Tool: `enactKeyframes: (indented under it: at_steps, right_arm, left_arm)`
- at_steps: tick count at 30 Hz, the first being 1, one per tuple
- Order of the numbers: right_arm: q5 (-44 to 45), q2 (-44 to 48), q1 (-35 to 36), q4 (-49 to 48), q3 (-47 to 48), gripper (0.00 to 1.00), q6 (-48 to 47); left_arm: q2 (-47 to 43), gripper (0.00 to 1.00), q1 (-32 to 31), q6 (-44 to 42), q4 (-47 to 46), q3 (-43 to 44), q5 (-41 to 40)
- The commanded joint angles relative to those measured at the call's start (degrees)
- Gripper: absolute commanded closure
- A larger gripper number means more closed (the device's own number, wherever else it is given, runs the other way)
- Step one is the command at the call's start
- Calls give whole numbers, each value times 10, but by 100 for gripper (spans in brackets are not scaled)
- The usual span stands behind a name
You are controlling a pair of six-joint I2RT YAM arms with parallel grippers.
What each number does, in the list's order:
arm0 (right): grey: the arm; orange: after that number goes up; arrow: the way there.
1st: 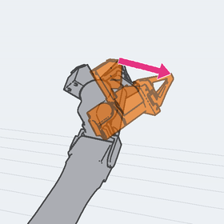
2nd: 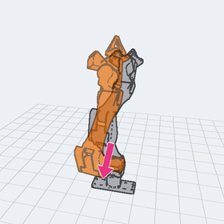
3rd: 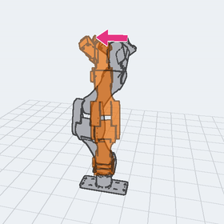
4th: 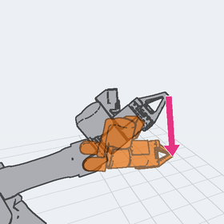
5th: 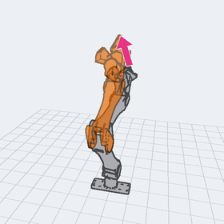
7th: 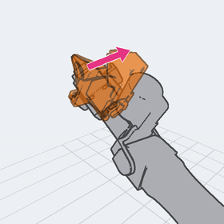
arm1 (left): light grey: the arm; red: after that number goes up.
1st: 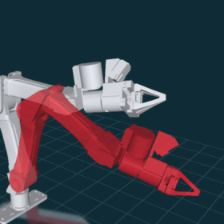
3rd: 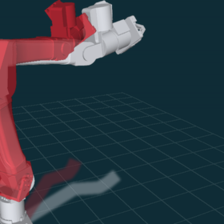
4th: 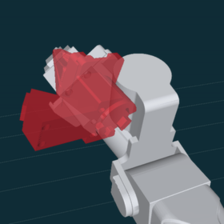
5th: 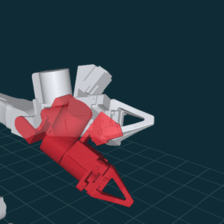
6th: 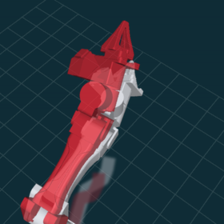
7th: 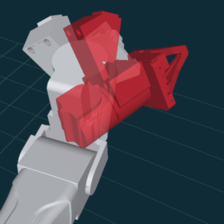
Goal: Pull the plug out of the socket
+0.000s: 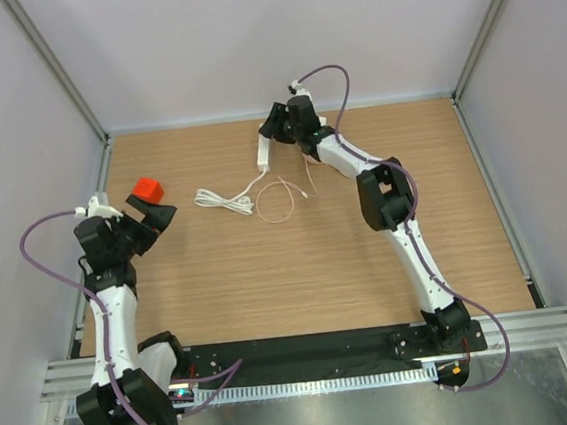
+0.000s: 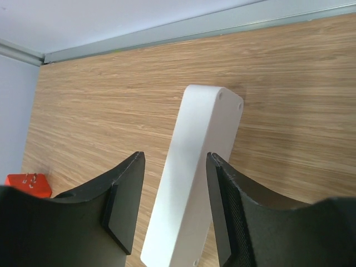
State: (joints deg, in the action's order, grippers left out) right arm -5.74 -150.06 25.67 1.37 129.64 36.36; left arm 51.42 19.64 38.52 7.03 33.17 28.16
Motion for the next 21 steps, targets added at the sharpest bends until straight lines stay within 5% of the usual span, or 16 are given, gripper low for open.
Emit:
enactKeyframes:
  at_steps: [1, 7, 15, 21]
  right_arm:
    - [14, 5, -5, -22, 2, 44, -23]
    - [-15, 15, -4, -19, 10, 32, -50]
    - [-267, 85, -5, 5, 34, 5, -197]
    - [-353, 162, -6, 52, -22, 0, -255]
  left_arm:
    - [-2, 0, 2, 2, -28, -4, 21]
    - [-2, 0, 1, 5, -33, -5, 30]
    - [10, 0, -32, 23, -107, -4, 95]
    - [27, 0, -95, 24, -110, 22, 99]
